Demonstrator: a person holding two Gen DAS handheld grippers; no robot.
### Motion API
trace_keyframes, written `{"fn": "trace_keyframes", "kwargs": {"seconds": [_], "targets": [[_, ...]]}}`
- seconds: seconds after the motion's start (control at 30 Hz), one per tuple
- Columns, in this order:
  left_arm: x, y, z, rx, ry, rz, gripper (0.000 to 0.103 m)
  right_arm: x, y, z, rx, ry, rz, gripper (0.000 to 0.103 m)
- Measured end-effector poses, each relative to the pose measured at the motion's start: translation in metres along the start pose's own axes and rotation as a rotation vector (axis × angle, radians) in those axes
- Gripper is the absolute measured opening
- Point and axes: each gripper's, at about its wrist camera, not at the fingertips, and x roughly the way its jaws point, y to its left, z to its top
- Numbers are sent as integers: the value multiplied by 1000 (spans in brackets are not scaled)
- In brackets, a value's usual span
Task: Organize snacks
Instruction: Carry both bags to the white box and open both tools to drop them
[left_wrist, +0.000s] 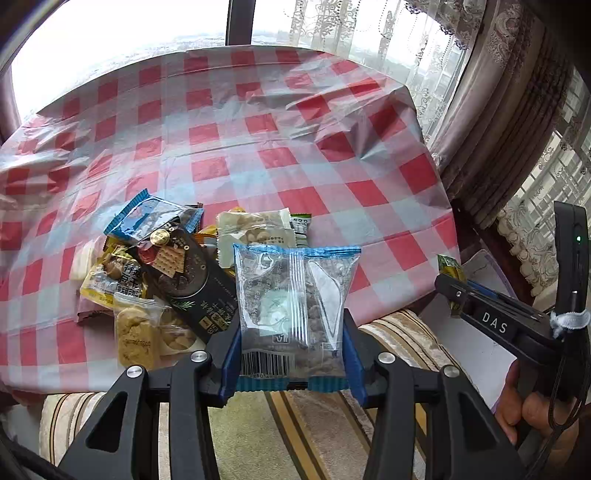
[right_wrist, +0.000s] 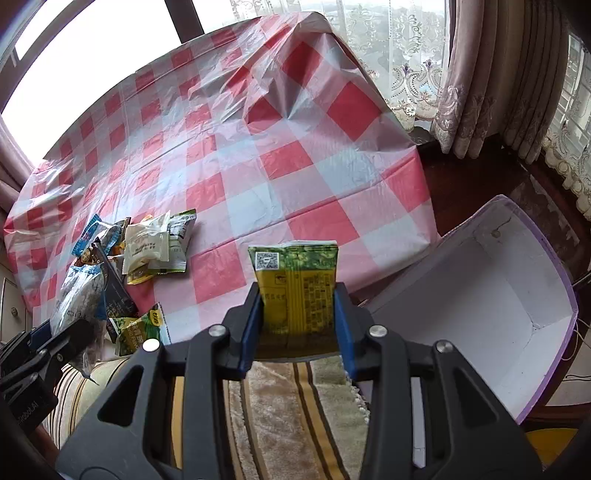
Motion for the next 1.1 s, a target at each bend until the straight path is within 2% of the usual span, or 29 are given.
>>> {"fn": "trace_keyframes", "kwargs": {"seconds": [0.2, 0.33, 0.67, 0.73, 0.8, 0.83, 0.87, 0.9, 0.97, 1.1], "targets": [[19, -73, 2, 126, 48, -121, 48, -3, -62, -4, 109, 1, -61, 41], [31, -109, 0, 189, 84, -174, 48, 0, -97, -10, 179, 17, -85, 41], [60, -155, 0, 266, 156, -242, 48, 11, -139, -17, 274, 46, -86, 45], [66, -160, 1, 270, 172, -266, 49, 11, -143, -17, 283, 44, -90, 50], [71, -164, 2, 272, 190, -274, 51, 9, -147, -17, 301, 33, -96, 65], [72, -165, 2, 273, 191, -276, 51, 8, -148, -16, 305, 27, -96, 67], [71, -166, 2, 277, 188, -277, 55, 7, -148, -15, 305, 24, -97, 68], [69, -165, 1, 279, 182, -275, 64, 6, -148, -15, 303, 21, -102, 70], [66, -163, 2, 273, 160, -263, 74, 5, -147, -13, 302, 15, -111, 73], [52, -152, 5, 240, 81, -241, 78, 1, -136, -10, 275, 2, -124, 77]]}}
